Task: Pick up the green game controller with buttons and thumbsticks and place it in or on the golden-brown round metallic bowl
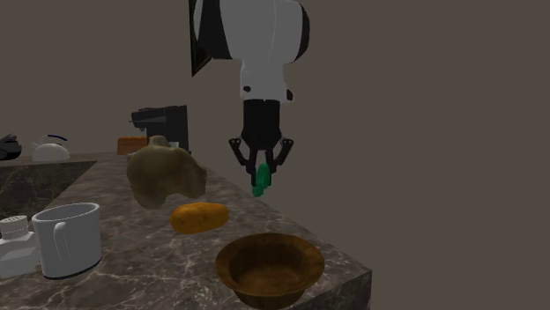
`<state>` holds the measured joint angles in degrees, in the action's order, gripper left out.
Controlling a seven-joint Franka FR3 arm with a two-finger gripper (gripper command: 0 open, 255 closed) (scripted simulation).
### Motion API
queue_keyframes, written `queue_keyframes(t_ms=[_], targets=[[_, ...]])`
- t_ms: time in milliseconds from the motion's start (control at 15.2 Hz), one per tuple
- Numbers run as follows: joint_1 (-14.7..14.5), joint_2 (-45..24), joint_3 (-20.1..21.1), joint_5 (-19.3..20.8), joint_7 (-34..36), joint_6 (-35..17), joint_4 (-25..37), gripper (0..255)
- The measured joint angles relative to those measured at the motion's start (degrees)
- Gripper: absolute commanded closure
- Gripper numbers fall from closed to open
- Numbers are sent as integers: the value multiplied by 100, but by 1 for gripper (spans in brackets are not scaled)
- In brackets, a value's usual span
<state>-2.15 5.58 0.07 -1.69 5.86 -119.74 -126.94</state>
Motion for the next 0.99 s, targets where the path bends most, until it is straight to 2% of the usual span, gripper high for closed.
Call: queue_keyframes(t_ms=[462, 726, 990], targets=[[-71, 1563, 88, -49, 125, -71, -1630, 255], [-136, 2579, 156, -105, 219, 106, -2468, 255], [-153, 2676, 176, -126, 233, -113, -2785, 255]])
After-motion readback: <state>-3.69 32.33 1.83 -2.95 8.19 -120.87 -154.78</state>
